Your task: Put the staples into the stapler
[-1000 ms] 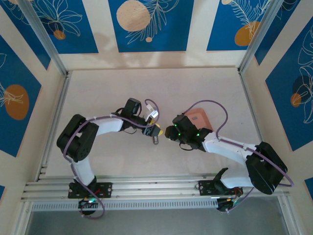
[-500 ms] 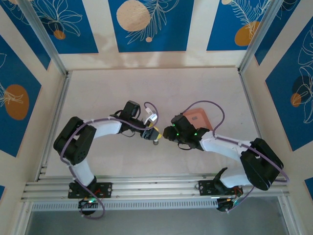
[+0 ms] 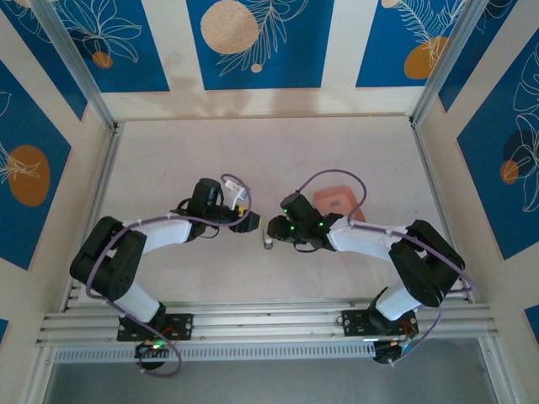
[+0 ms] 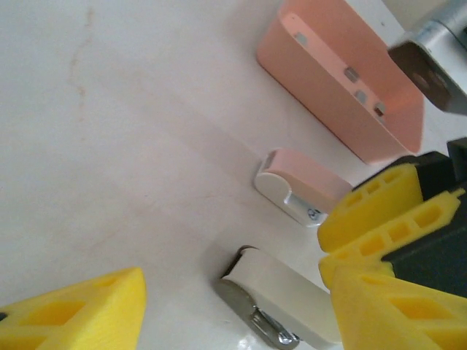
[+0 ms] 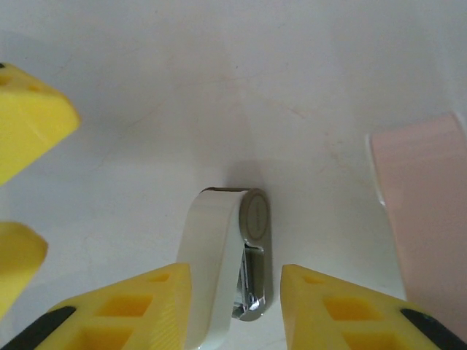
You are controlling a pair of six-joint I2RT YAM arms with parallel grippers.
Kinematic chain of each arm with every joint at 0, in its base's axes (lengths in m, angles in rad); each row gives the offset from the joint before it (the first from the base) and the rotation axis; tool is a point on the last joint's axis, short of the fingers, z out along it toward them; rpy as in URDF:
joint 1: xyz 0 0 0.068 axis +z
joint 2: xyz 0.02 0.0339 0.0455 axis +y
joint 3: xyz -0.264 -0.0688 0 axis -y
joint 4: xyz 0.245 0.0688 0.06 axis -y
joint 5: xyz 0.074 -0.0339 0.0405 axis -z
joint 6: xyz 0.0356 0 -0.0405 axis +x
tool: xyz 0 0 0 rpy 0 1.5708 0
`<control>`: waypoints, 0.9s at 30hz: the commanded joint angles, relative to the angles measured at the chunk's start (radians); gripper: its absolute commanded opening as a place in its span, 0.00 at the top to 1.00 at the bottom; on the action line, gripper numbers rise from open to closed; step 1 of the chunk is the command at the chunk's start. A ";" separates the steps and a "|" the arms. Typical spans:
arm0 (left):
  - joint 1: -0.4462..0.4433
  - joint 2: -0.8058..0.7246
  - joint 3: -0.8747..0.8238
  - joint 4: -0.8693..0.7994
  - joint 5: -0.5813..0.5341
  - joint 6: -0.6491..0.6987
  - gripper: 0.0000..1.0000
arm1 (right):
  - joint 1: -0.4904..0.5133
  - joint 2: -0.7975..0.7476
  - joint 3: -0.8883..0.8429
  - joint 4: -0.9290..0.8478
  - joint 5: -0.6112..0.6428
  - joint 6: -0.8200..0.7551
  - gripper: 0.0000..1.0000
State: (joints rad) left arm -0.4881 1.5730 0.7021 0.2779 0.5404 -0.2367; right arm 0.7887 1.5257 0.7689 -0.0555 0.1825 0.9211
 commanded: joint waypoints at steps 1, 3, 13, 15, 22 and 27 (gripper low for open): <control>0.015 -0.035 -0.026 0.039 -0.064 -0.036 0.33 | 0.015 0.044 0.015 0.005 -0.040 -0.015 0.64; 0.016 -0.047 -0.039 0.049 -0.072 -0.038 0.33 | 0.025 0.078 0.014 -0.004 -0.062 -0.023 0.66; 0.021 -0.090 -0.066 0.025 -0.113 -0.021 0.33 | 0.058 0.163 0.000 -0.149 0.004 0.033 0.77; 0.021 -0.101 -0.071 0.018 -0.125 -0.017 0.32 | 0.057 0.158 -0.002 -0.163 0.016 0.035 0.77; 0.021 -0.117 -0.084 0.023 -0.136 -0.019 0.32 | 0.058 0.105 0.030 -0.170 0.031 -0.024 0.70; 0.021 -0.123 -0.085 0.024 -0.140 -0.021 0.32 | 0.059 0.042 0.049 -0.173 0.067 -0.060 0.64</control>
State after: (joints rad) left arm -0.4778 1.4796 0.6247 0.2989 0.4122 -0.2604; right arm 0.8387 1.5963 0.8181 -0.1162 0.2131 0.9020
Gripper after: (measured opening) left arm 0.679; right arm 0.357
